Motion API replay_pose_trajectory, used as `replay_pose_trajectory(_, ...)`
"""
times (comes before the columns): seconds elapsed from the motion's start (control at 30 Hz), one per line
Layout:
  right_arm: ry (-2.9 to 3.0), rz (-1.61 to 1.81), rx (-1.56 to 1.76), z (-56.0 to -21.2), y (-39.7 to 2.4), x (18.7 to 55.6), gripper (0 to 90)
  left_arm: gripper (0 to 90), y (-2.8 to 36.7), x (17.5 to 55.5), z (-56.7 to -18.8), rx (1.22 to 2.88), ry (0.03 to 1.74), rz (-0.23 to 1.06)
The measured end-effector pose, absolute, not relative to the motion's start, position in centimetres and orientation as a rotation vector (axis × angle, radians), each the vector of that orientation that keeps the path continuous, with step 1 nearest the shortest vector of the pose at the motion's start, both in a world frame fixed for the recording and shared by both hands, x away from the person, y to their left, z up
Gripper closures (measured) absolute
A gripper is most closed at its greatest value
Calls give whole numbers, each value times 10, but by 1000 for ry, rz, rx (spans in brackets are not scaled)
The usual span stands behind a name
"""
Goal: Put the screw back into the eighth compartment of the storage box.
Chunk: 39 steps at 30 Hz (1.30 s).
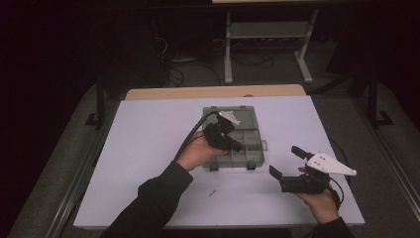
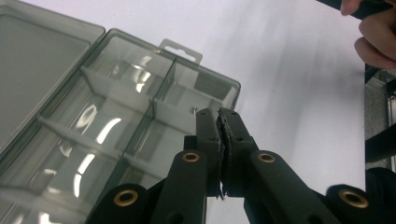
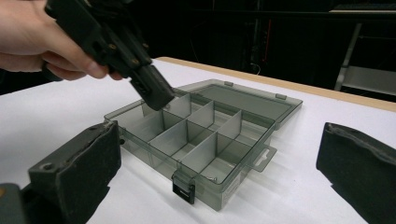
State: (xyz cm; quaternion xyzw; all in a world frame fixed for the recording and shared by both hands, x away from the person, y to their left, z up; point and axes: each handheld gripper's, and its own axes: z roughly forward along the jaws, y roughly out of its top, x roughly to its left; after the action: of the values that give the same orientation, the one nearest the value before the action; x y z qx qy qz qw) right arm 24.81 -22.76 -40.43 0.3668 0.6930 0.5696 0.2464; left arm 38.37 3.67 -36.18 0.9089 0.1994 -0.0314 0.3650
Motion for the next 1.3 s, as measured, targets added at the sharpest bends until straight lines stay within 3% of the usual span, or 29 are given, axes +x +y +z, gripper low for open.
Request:
replay_pose_trajectory(0.8, 1890, 1559, 1003, -404, -229, 248, 0, 870, -8, 398, -383, 2361, 503, -106)
replay_pose_trajectory(0.97, 1891, 1562, 1006, -404, -228, 247, 0, 593, -6, 398, -382, 2357, 516, -61)
replay_pose_trajectory(1.3, 1890, 1558, 1001, -404, -229, 247, 0, 121, 12, 394, -371, 2313, 529, -1)
